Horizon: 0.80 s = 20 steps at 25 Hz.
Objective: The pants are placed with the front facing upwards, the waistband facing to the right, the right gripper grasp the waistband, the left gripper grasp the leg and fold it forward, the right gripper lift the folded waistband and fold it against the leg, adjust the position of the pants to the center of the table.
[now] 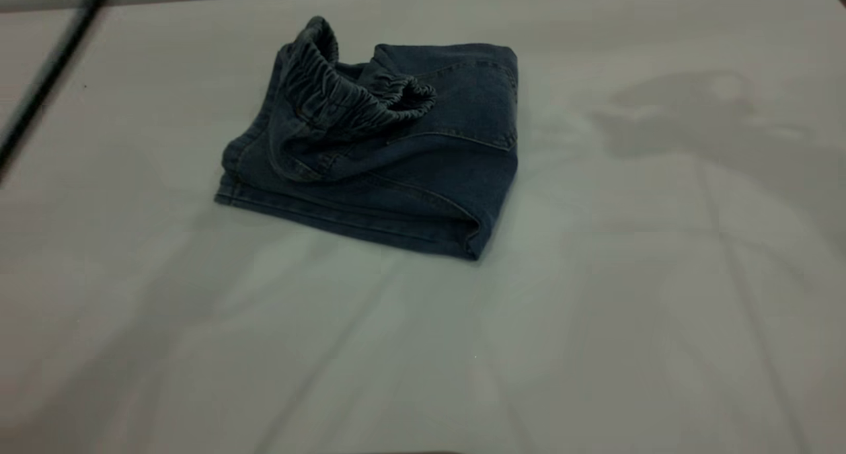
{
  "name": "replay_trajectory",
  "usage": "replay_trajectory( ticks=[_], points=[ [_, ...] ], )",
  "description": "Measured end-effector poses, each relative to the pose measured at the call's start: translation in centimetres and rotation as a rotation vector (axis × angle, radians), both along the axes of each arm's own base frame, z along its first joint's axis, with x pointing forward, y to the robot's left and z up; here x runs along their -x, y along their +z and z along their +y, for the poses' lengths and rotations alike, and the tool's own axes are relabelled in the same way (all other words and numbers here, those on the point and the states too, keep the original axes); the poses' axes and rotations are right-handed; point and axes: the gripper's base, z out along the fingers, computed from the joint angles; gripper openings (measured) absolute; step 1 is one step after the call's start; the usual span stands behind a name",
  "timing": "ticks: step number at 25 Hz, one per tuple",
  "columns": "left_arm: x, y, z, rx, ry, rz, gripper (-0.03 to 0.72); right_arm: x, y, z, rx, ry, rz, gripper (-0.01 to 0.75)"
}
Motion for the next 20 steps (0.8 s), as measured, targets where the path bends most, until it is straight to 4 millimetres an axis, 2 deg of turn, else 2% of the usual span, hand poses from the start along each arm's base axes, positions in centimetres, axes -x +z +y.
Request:
replay_trajectory(
  ticks=[4, 8, 10, 20],
  points=[
    [0.1, -5.1, -2.8, -0.046, -0.075, 0.061, 0.260, 0.5, 1.6, -1.4, -0.010, -0.018, -0.015, 0.568],
    [-0.4, -8.7, -3.5, -0.109, -0.049, 0.073, 0.260, 0.8, 1.9, -1.4, -0.014, -0.010, -0.007, 0.568],
    [-0.7, -9.2, -3.3, -0.135, -0.020, 0.055, 0.260, 0.8, 1.9, -1.4, -0.015, -0.006, -0.002, 0.568],
    [-2.2, -9.2, -1.3, -0.329, 0.149, -0.070, 0.261, 0.9, 1.8, -1.4, -0.018, 0.001, 0.009, 0.568]
  ],
)
